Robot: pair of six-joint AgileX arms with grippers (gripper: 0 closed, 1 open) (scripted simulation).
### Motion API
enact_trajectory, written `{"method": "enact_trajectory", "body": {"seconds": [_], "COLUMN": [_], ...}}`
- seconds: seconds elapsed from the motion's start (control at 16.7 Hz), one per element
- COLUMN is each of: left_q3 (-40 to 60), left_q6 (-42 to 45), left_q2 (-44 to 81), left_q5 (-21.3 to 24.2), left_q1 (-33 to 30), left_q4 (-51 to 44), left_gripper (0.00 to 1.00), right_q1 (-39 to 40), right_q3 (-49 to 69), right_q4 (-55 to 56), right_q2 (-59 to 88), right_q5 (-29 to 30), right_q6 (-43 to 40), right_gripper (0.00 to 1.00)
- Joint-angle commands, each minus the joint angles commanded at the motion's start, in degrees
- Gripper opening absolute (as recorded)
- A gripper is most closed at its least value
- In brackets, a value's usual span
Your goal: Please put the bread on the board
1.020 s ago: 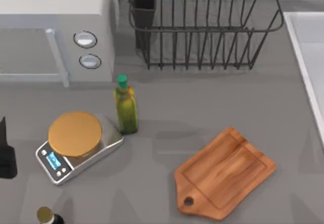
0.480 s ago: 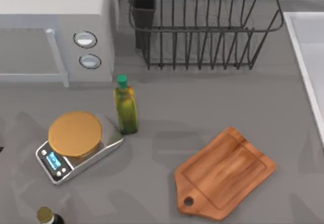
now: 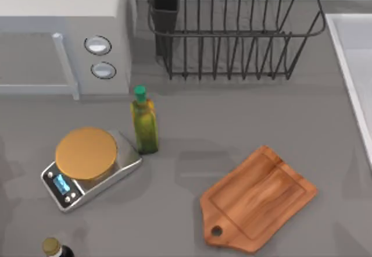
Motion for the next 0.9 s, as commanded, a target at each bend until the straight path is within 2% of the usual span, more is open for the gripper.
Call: {"method": "enact_trajectory", "body": {"seconds": [0.24, 0.48, 0.66, 0.9], "left_q3": [10.9, 18.4, 20.8, 21.0], "left_q6": [19.2, 32.5, 37.1, 37.5], "left_q2": [19.1, 32.5, 37.1, 37.5], "left_q5": [9.0, 15.2, 17.2, 17.4], "left_q1": [7.1, 12.2, 14.0, 14.2], "left_q4": [-10.7, -18.2, -20.8, -21.0], "left_gripper": [1.0, 1.0, 1.0, 1.0], "right_q1": [0.0, 0.0, 0.0, 0.0], "right_q3": [0.0, 0.0, 0.0, 0.0], "right_q4": [0.0, 0.0, 0.0, 0.0], "right_q2": [0.0, 0.0, 0.0, 0.0], "right_q5": [0.0, 0.0, 0.0, 0.0], "right_q6": [0.0, 0.0, 0.0, 0.0], "right_gripper": [1.0, 1.0, 1.0, 1.0]}}
